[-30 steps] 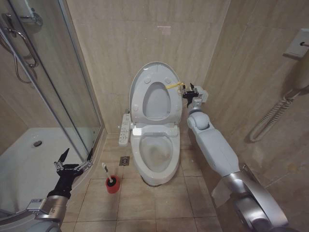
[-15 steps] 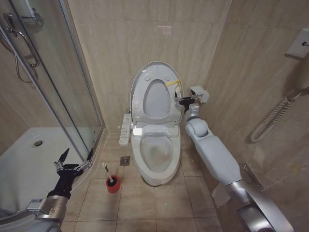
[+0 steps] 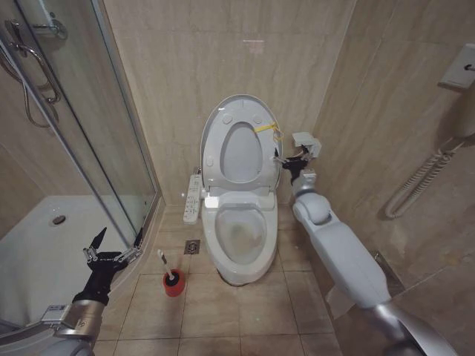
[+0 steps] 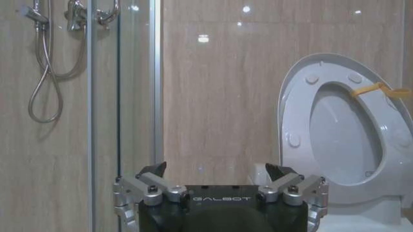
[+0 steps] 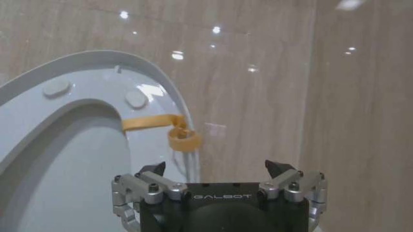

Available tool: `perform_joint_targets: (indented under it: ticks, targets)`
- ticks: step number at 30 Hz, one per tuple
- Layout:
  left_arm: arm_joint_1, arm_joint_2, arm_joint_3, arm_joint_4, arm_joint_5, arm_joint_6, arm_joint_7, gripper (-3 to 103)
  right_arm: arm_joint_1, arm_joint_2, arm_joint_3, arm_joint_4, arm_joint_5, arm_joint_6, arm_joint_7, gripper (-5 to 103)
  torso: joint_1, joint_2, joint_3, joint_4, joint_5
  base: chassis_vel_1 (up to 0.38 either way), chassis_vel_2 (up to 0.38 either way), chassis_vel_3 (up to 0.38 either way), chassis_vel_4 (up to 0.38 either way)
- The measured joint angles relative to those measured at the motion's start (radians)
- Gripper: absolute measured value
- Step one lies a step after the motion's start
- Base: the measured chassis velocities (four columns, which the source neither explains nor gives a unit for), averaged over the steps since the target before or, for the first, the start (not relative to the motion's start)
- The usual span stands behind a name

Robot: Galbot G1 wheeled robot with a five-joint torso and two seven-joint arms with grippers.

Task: Open the toilet lid, clean the toilet bowl with a toilet brush, close the toilet lid, and flush.

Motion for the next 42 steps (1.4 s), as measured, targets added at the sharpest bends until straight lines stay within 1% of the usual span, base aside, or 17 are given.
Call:
perform_joint_targets:
  ticks: [1,3,5,6,8,9,10,11,12,15,16,18,20,23,28,35,42]
  targets:
    - [0.0,0.0,0.0,0.0,0.0,0.0,0.0,100,0.0,0.0,0.0,0.0,0.0,0.0,0.0,100,0.0,0.0,0.0,0.0,0.0,0.0,0.0,0.0,0.0]
    - [0.0,0.0,0.0,0.0,0.0,0.0,0.0,100,-0.073,-0.025,0.051,0.076,0.023,-0.019,0.013,100,0.0,0.0,0.0,0.0,0.0,0.0,0.0,0.0,0.0]
    - [0.0,0.0,0.0,0.0,0.0,0.0,0.0,100,-0.099,-0.032,0.069,0.1,0.029,-0.024,0.018,100,0.0,0.0,0.0,0.0001,-0.0001,0.0,0.0,0.0,0.0]
    - [0.0,0.0,0.0,0.0,0.0,0.0,0.0,100,-0.139,-0.037,0.094,0.133,0.035,-0.032,0.024,100,0.0,0.0,0.0,-0.0001,0.0001,0.0,0.0,0.0,0.0]
    - [0.0,0.0,0.0,0.0,0.0,0.0,0.0,100,-0.221,-0.044,0.14,0.189,0.042,-0.041,0.036,100,0.0,0.0,0.0,0.0001,0.0,0.0,0.0,0.0,0.0]
    - [0.0,0.0,0.0,0.0,0.0,0.0,0.0,100,-0.221,-0.044,0.14,0.189,0.042,-0.041,0.036,100,0.0,0.0,0.0,0.0001,0.0,0.0,0.0,0.0,0.0]
    - [0.0,0.0,0.0,0.0,0.0,0.0,0.0,100,-0.251,-0.045,0.153,0.208,0.044,-0.043,0.039,100,0.0,0.0,0.0,-0.0002,0.0,0.0,0.0,0.0,0.0]
    - [0.0,0.0,0.0,0.0,0.0,0.0,0.0,100,-0.328,-0.045,0.181,0.258,0.047,-0.046,0.044,100,0.0,0.0,0.0,-0.0001,0.0003,0.0,0.0,0.0,0.0]
    - [0.0,0.0,0.0,0.0,0.0,0.0,0.0,100,-0.328,-0.045,0.181,0.258,0.047,-0.046,0.044,100,0.0,0.0,0.0,-0.0001,0.0003,0.0,0.0,0.0,0.0]
    - [0.0,0.0,0.0,0.0,0.0,0.0,0.0,100,-0.441,-0.035,0.227,0.339,0.043,-0.044,0.044,100,0.0,0.0,0.0,0.0,0.0002,0.0,0.0,0.0,0.0]
    - [0.0,0.0,0.0,0.0,0.0,0.0,0.0,100,-0.441,-0.035,0.227,0.339,0.043,-0.044,0.044,100,0.0,0.0,0.0,0.0,0.0002,0.0,0.0,0.0,0.0]
    - [0.0,0.0,0.0,0.0,0.0,0.0,0.0,100,-0.516,-0.02,0.255,0.39,0.028,-0.031,0.041,100,0.0,0.0,0.0,0.0003,-0.0001,0.0,0.0,0.0,0.0]
    - [0.0,0.0,0.0,0.0,0.0,0.0,0.0,100,-0.543,-0.014,0.262,0.404,0.021,-0.023,0.038,100,0.0,0.0,0.0,0.0002,-0.0001,0.0,0.0,0.0,0.0]
    - [0.0,0.0,0.0,0.0,0.0,0.0,0.0,100,-0.629,0.013,0.283,0.445,-0.013,0.004,0.027,100,0.0,0.0,0.0,-0.0001,0.0,0.0,0.0,0.0,0.0]
    - [0.0,0.0,0.0,0.0,0.0,0.0,0.0,100,-0.681,0.046,0.299,0.478,-0.04,0.01,0.043,100,0.0,0.0,0.0,0.0002,-0.0002,0.0,0.0,0.0,0.0]
    - [0.0,0.0,0.0,0.0,0.0,0.0,0.0,100,-0.732,0.087,0.333,0.524,-0.059,-0.024,0.052,100,0.0,0.0,0.0,0.0001,-0.0002,0.0,0.0,0.0,0.0]
    - [0.0,0.0,0.0,0.0,0.0,0.0,0.0,100,-0.785,0.121,0.338,0.558,-0.075,-0.014,0.015,100,0.0,0.0,0.0,0.0,-0.0002,0.0,0.0,0.0,0.0]
